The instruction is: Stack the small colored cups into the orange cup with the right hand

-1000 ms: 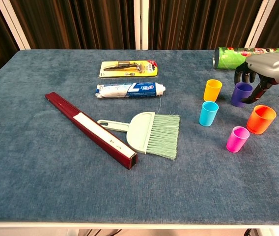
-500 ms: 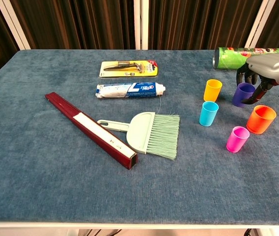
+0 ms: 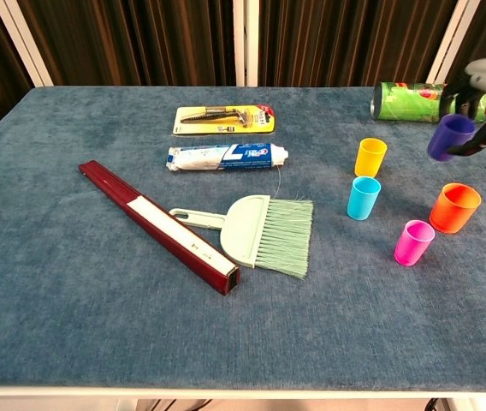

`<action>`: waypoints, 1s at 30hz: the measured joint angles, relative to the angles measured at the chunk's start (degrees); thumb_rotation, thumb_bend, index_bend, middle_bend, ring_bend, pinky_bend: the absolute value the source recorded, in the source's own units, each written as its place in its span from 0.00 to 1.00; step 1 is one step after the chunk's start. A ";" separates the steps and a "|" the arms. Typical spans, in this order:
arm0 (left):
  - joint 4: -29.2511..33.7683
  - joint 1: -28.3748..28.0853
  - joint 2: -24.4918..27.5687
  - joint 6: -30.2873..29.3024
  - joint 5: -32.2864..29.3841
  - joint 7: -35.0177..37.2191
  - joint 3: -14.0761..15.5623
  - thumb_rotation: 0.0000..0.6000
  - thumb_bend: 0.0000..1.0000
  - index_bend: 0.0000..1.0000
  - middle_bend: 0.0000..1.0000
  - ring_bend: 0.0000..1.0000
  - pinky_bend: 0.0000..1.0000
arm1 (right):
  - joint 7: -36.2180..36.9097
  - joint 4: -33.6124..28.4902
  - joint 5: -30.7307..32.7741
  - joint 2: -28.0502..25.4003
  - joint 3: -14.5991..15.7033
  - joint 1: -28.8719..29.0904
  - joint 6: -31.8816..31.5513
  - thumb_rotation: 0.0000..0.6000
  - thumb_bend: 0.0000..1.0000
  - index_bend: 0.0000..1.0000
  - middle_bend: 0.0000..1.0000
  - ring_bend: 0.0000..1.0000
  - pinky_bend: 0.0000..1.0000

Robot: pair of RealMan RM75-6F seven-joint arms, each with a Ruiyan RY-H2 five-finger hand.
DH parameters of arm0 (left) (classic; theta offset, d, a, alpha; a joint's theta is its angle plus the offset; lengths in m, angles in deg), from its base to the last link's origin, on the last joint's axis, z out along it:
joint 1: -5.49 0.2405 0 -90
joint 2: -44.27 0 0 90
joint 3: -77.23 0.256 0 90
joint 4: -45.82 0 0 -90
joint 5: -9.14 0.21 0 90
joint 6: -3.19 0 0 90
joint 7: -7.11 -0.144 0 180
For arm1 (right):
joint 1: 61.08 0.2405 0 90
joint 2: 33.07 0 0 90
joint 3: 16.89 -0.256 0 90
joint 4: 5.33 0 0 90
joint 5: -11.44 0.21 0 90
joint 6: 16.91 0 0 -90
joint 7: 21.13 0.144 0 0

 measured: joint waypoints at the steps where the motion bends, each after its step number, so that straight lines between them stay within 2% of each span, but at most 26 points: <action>1: -0.02 -0.03 -0.10 0.04 0.04 -0.07 0.02 1.00 0.11 0.10 0.06 0.00 0.00 | 0.56 -1.57 -0.50 -1.40 0.07 -0.52 -0.34 1.00 0.17 0.56 0.53 0.37 0.43; 6: 0.11 -0.12 -0.35 0.10 0.27 -0.56 0.10 1.00 0.11 0.10 0.06 0.00 0.00 | 2.88 -9.41 -4.03 -8.16 1.34 -3.52 -2.21 1.00 0.17 0.57 0.53 0.37 0.43; 9: 0.29 -0.07 -0.39 -0.02 0.31 -0.80 0.11 1.00 0.11 0.10 0.06 0.00 0.00 | 3.12 -12.18 -6.05 -9.74 3.17 -4.85 -2.67 1.00 0.17 0.57 0.53 0.37 0.43; 12: 0.43 -0.02 -0.36 -0.05 0.34 -0.99 0.16 1.00 0.11 0.10 0.06 0.00 0.00 | 3.06 -13.03 -7.65 -9.54 4.60 -5.49 -2.71 1.00 0.17 0.57 0.53 0.37 0.43; 20: 0.58 0.38 -0.11 -0.47 0.22 -0.96 0.28 1.00 0.11 0.10 0.06 0.00 0.00 | 1.94 -12.04 -9.32 -6.64 5.53 -5.52 -2.92 1.00 0.17 0.57 0.53 0.37 0.43; 30: -0.09 0.38 -0.22 -0.26 0.00 -0.07 0.20 1.00 0.11 0.10 0.06 0.00 0.00 | -1.30 -12.74 -7.27 -6.52 5.98 -4.88 -2.14 1.00 0.17 0.57 0.52 0.36 0.43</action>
